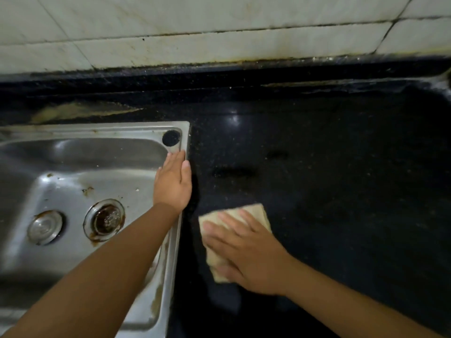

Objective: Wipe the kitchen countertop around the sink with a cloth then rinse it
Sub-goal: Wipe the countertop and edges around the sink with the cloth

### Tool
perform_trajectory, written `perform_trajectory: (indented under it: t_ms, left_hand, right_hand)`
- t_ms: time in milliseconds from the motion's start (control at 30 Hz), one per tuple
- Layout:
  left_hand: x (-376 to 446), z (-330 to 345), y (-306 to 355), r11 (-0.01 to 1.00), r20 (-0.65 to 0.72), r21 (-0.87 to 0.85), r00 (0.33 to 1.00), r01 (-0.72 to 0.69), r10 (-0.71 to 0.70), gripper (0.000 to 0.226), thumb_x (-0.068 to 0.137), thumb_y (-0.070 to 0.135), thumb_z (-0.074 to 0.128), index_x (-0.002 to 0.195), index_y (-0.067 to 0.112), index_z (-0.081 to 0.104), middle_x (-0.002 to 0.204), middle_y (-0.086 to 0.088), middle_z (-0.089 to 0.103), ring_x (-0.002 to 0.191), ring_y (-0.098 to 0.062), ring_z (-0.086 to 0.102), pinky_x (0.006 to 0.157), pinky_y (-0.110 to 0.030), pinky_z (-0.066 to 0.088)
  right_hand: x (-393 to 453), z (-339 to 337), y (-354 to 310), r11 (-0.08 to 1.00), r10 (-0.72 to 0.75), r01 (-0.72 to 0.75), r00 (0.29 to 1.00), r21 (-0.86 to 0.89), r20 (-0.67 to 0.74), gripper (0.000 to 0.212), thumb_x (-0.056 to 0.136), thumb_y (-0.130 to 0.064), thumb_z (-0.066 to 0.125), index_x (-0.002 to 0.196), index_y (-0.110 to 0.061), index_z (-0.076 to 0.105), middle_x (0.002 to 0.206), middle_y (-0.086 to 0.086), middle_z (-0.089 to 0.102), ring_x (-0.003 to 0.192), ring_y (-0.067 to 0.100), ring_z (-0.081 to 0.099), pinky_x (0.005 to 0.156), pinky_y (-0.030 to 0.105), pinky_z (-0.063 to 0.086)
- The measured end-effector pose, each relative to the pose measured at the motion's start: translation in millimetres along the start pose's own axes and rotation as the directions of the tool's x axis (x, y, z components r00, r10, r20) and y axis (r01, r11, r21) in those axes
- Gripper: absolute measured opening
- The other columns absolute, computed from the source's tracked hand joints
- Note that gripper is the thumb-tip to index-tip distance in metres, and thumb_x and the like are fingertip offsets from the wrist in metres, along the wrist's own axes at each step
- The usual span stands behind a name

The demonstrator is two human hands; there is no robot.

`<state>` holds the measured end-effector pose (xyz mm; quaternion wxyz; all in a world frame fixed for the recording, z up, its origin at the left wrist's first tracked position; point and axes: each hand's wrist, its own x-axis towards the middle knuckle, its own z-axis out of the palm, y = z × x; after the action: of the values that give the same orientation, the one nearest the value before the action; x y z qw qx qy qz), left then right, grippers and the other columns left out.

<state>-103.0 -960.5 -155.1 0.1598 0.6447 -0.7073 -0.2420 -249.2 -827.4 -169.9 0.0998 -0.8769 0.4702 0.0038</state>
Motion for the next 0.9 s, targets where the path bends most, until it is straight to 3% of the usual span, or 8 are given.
perform_trajectory:
  t_ms: [133, 233, 367, 433, 567, 767, 833, 900]
  left_hand:
    - [-28, -21, -23, 0.997, 0.068, 0.029, 0.995, -0.076, 0.074, 0.044, 0.101, 0.023, 0.025, 0.142, 0.008, 0.03, 0.151, -0.01, 0.027, 0.143, -0.02, 0.016, 0.115, -0.033, 0.01]
    - [-67, -41, -44, 0.983, 0.12, 0.118, 0.985, -0.138, 0.124, 0.062, 0.089, 0.038, 0.017, 0.143, 0.011, 0.028, 0.151, -0.008, 0.027, 0.143, -0.019, 0.015, 0.115, -0.036, 0.009]
    - [-131, -56, -73, 0.949, 0.191, 0.214, 0.963, -0.231, 0.191, 0.081, 0.076, 0.052, 0.0, 0.144, 0.015, 0.025, 0.153, -0.004, 0.023, 0.139, -0.009, 0.005, 0.115, -0.036, 0.006]
    - [-162, -63, -89, 0.934, 0.169, 0.255, 0.962, -0.252, 0.213, 0.076, 0.08, 0.048, 0.006, 0.14, 0.012, 0.037, 0.148, -0.007, 0.034, 0.133, -0.01, 0.01, 0.111, -0.039, 0.013]
    - [-211, -80, -129, 0.874, 0.072, 0.386, 0.954, -0.296, 0.291, 0.048, 0.086, 0.028, 0.032, 0.119, 0.006, 0.059, 0.123, -0.016, 0.061, 0.119, -0.033, 0.05, 0.091, -0.052, 0.038]
    - [-271, -111, -189, 0.911, 0.008, 0.378, 0.984, -0.167, 0.177, 0.05, 0.087, 0.029, 0.031, 0.117, 0.002, 0.06, 0.123, -0.018, 0.06, 0.118, -0.038, 0.052, 0.09, -0.057, 0.04]
    - [-287, -117, -207, 0.928, -0.006, 0.353, 0.992, -0.116, 0.126, 0.054, 0.087, 0.031, 0.029, 0.119, 0.0, 0.058, 0.125, -0.02, 0.058, 0.121, -0.038, 0.049, 0.093, -0.055, 0.038]
    - [-301, -120, -224, 0.943, -0.027, 0.326, 0.997, -0.063, 0.076, 0.056, 0.087, 0.032, 0.027, 0.121, -0.001, 0.057, 0.127, -0.02, 0.056, 0.122, -0.037, 0.047, 0.095, -0.054, 0.037]
  right_hand:
    - [-93, 10, 6, 0.996, 0.036, -0.03, 0.997, -0.084, 0.071, 0.055, 0.09, -0.055, 0.024, 0.138, -0.029, 0.032, 0.143, -0.006, 0.031, 0.144, 0.019, 0.004, 0.111, 0.039, 0.008]
    - [-101, -8, 36, 0.936, 0.342, -0.333, 0.938, -0.115, 0.063, 0.059, 0.095, -0.053, 0.001, 0.147, -0.029, 0.015, 0.148, -0.001, 0.029, 0.145, 0.02, 0.007, 0.112, 0.033, 0.004]
    - [-41, -38, 79, 0.537, 0.841, -0.835, 0.54, 0.116, -0.005, 0.054, 0.098, -0.043, 0.014, 0.148, -0.022, 0.01, 0.158, -0.001, 0.001, 0.145, 0.027, 0.0, 0.115, 0.046, 0.002]
    - [-1, -43, 82, 0.465, 0.883, -0.876, 0.47, 0.128, 0.013, 0.053, 0.1, -0.038, 0.017, 0.148, -0.02, 0.009, 0.158, 0.001, 0.0, 0.144, 0.028, -0.002, 0.115, 0.049, 0.002]
    - [50, -27, 20, 0.688, 0.722, -0.722, 0.691, 0.071, 0.033, 0.052, 0.1, -0.036, 0.017, 0.149, -0.019, 0.005, 0.158, 0.0, -0.002, 0.144, 0.029, -0.001, 0.115, 0.045, 0.004]
    - [-18, 14, -133, 0.863, 0.505, -0.505, 0.863, 0.017, 0.028, 0.084, 0.082, -0.062, -0.019, 0.147, -0.024, 0.017, 0.156, -0.001, 0.013, 0.144, 0.027, 0.015, 0.113, 0.038, 0.006]
    - [-57, 26, -161, 0.885, 0.464, -0.462, 0.885, -0.056, 0.027, 0.072, 0.093, -0.054, -0.008, 0.139, -0.02, 0.035, 0.144, 0.004, 0.042, 0.131, 0.031, 0.042, 0.103, 0.036, 0.017]
    - [-81, 30, -178, 0.835, 0.545, -0.544, 0.839, -0.087, -0.014, 0.07, 0.095, -0.053, -0.003, 0.134, -0.018, 0.043, 0.137, 0.006, 0.051, 0.128, 0.031, 0.045, 0.099, 0.037, 0.021]
